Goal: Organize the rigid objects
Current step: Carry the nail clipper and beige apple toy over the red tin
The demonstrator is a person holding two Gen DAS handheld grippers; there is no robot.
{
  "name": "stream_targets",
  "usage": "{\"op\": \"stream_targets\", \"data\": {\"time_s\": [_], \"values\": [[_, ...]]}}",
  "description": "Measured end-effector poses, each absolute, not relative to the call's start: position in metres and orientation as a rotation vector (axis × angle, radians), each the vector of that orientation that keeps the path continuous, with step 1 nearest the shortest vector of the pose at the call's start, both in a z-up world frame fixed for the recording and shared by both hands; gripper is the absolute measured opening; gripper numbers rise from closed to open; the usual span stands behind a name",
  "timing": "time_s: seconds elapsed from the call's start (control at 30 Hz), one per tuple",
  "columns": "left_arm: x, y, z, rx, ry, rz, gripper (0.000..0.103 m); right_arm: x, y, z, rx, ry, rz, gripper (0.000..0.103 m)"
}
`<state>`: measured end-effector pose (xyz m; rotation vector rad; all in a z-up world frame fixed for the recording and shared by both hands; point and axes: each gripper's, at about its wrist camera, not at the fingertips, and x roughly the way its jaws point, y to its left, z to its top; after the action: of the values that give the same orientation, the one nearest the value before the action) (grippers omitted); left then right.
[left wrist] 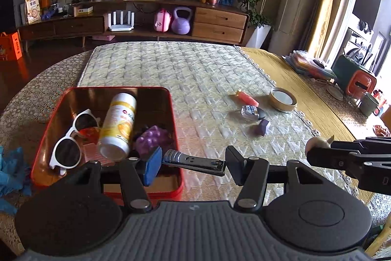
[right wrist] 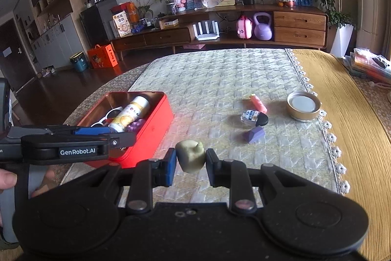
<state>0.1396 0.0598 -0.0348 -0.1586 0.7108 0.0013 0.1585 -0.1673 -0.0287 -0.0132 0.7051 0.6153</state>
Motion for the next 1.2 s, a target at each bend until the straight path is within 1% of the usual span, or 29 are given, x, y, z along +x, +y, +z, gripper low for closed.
{"op": "stream_targets", "data": {"time_s": [0.6,0.87,1.2], "values": [[0.127,0.166,-0.042,-0.249,0.719,0.163,0.057,0.156,-0.064,-0.040,-0.131,0.737,0.751,0.025],[0.149,0.187,-0.048,-0.270,0.745,0.199,0.057,0.170,-0.023,-0.052,-0.200,0.763,0.794,0.025],[0.199,0.195,-0.052,-0.252,0.736,0.214,0.057,0.187,0.012,-0.076,-0.253,0.821,0.815,0.025]]}}
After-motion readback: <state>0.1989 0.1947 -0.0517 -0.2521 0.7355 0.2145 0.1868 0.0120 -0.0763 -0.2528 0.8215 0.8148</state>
